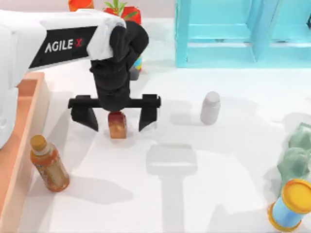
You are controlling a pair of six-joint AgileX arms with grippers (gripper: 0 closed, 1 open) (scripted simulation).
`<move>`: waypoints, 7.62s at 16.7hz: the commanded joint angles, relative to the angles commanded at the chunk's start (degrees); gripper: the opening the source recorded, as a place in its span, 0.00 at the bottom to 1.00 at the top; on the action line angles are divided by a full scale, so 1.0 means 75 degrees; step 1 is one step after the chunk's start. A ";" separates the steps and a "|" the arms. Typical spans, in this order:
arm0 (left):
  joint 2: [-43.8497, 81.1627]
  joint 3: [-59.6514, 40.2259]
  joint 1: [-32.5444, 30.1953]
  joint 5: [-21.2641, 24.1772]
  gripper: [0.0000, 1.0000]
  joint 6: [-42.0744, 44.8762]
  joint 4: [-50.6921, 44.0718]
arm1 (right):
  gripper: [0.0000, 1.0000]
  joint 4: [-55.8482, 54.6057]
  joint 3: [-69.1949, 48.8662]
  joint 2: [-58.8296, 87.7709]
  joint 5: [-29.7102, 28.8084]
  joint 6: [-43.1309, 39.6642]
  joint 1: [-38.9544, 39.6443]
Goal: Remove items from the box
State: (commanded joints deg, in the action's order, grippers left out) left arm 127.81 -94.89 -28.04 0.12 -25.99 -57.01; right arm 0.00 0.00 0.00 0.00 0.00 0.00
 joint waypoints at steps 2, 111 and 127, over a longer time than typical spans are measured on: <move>0.0000 0.0000 0.0000 0.0000 1.00 0.0000 0.0000 | 1.00 0.0000 0.0000 0.0000 0.0000 0.0000 0.0000; -0.3017 0.0502 -0.0351 -0.0352 0.00 0.0323 -0.1118 | 1.00 0.0000 0.0000 0.0000 0.0000 0.0000 0.0000; -0.3538 0.2873 -0.2697 -0.0031 0.00 -0.2743 -0.0721 | 1.00 0.0000 0.0000 0.0000 0.0000 0.0000 0.0000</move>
State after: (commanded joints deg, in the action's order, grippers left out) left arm 101.28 -73.34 -48.27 -0.11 -46.56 -62.41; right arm 0.00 0.00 0.00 0.00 0.00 0.00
